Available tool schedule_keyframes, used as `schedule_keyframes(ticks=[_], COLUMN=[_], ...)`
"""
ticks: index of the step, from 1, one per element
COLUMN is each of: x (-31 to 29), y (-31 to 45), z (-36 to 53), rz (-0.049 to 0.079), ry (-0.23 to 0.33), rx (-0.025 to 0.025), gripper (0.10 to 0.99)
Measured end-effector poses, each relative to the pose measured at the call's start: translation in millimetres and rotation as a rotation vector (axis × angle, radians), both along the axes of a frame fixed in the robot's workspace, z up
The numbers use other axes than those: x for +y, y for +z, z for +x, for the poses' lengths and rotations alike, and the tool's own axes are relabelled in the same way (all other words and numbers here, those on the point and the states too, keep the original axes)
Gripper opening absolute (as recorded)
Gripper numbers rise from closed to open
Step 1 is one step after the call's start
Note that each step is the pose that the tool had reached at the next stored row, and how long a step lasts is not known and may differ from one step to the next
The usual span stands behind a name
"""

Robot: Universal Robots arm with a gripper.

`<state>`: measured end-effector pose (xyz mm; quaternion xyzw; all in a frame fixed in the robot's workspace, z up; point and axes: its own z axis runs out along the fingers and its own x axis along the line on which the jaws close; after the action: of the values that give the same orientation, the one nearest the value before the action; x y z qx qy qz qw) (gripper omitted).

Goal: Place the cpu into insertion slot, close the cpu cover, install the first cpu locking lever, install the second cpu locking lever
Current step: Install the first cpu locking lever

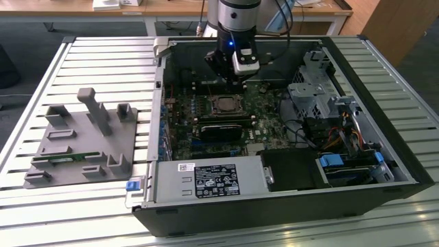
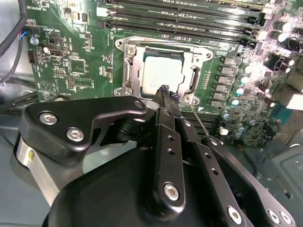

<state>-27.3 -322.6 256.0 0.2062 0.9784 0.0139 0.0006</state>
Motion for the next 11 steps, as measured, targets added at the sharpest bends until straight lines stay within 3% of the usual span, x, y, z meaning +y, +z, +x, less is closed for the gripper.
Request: schedule_keyframes(ticks=[11], x=[0.0], y=[0.0], z=[0.0], rz=[0.000], ry=[0.087], rx=[0.0000], gripper=[0.106])
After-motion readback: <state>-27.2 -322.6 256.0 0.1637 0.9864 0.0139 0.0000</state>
